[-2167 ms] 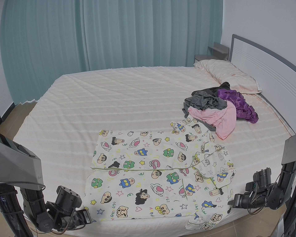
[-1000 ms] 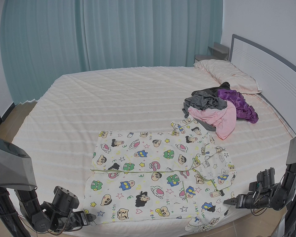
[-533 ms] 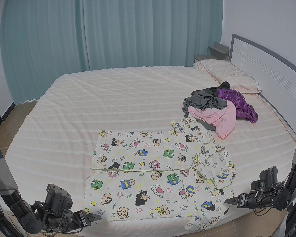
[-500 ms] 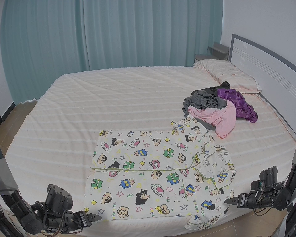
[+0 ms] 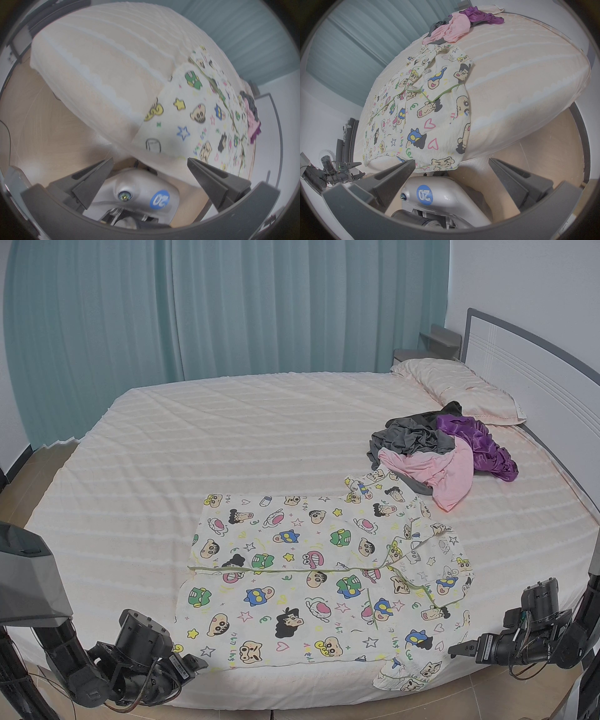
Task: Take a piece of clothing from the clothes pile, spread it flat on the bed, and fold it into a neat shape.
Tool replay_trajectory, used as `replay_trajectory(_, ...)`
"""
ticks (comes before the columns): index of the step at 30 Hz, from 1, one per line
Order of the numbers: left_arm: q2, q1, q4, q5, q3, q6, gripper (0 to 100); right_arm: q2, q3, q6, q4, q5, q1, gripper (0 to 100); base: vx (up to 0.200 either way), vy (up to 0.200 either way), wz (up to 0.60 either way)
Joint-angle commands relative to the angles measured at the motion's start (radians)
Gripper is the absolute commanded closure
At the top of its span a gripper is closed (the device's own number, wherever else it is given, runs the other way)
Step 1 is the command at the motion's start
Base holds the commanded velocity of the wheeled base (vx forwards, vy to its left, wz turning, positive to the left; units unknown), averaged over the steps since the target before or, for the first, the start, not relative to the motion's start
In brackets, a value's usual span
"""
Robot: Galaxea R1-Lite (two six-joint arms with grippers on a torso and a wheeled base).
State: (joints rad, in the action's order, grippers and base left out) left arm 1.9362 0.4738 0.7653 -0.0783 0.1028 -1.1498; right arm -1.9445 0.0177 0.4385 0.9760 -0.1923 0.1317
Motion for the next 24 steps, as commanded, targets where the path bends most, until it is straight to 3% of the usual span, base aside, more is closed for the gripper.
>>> replay_trajectory(1,0.087,0.042,0.017,-0.086,0.063,-0.074,0,-0.005,-0.01,0.042,0.006,-0.004,0.043,0,0.0,0.0,0.0)
replay_trajectory(7,0.124,0.063,0.049,-0.11,0.066,-0.08,0,0.002,-0.008,0.042,0.007,-0.004,0.042,0,0.0,0.0,0.0)
replay_trajectory(13,0.21,0.06,0.112,-0.215,0.086,-0.079,0,0.002,-0.015,0.042,0.032,-0.004,0.043,0,0.0,0.0,0.0)
replay_trajectory(20,0.216,0.042,0.203,-0.218,0.069,-0.074,0,0.001,-0.016,0.042,0.04,-0.004,0.043,0,0.0,0.0,0.0)
replay_trajectory(21,0.214,0.042,0.204,-0.218,0.069,-0.076,100,-0.001,-0.016,0.043,0.04,-0.006,0.042,0,0.0,0.0,0.0)
replay_trajectory(24,0.208,0.043,0.204,-0.222,0.06,-0.076,100,-0.001,-0.016,0.043,0.038,-0.006,0.042,0,0.0,0.0,0.0)
